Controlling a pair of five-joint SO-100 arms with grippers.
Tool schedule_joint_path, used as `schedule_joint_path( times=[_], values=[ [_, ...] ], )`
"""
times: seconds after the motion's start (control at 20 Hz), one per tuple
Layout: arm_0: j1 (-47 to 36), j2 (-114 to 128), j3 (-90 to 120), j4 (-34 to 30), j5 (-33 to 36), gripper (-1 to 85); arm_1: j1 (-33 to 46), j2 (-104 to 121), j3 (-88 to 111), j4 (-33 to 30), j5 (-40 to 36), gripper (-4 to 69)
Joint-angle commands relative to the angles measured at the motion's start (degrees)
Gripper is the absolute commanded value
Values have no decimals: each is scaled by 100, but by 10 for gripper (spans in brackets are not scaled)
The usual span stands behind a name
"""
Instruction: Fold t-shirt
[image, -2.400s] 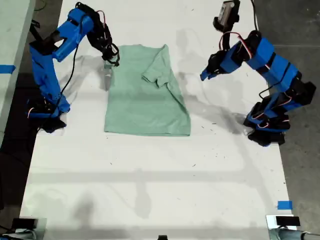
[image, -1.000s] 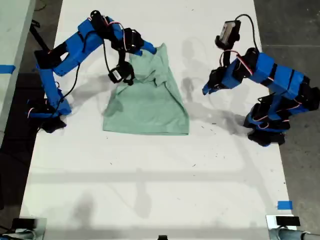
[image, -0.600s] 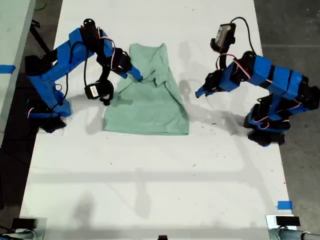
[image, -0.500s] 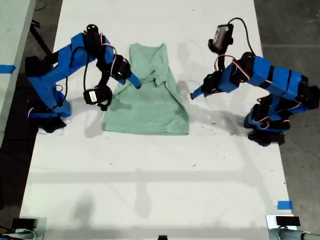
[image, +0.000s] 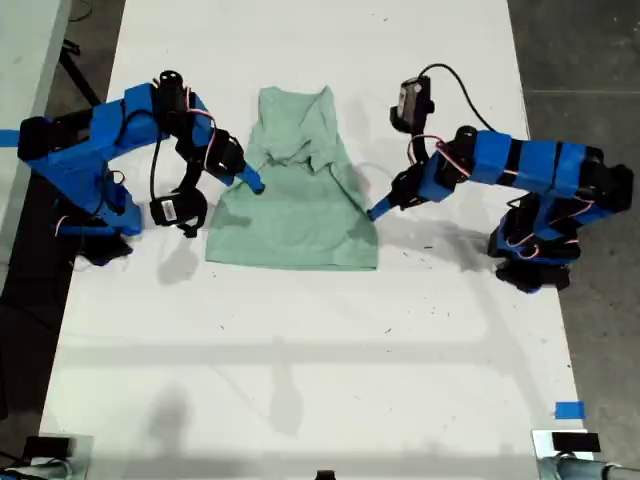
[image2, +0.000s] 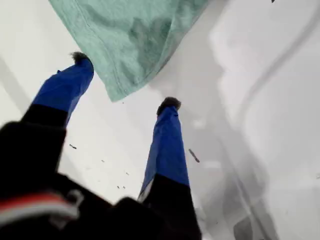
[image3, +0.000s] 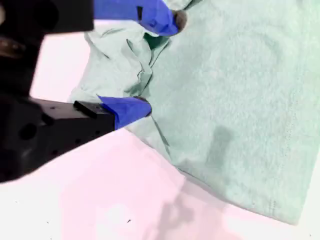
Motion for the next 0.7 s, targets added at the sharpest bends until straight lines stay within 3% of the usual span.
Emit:
schedule_joint_path(
  times=[0.0, 0.35, 0.45, 0.55, 0.65],
  values=[
    [62, 624, 492, -352, -149, 275, -70, -316, 0, -606, -97, 307],
    [158, 747, 721, -554, -255, 273, -53, -1564, 26, -1635, -132, 250],
    [132, 747, 721, -554, -237, 271, -26, -1872, 18, -1819, -105, 192],
    [123, 747, 721, -554, -229, 270, -26, -2206, -70, -1898, -70, 81],
    [105, 747, 721, -554, -220, 270, -26, -2558, -229, -1916, -70, 42]
  ],
)
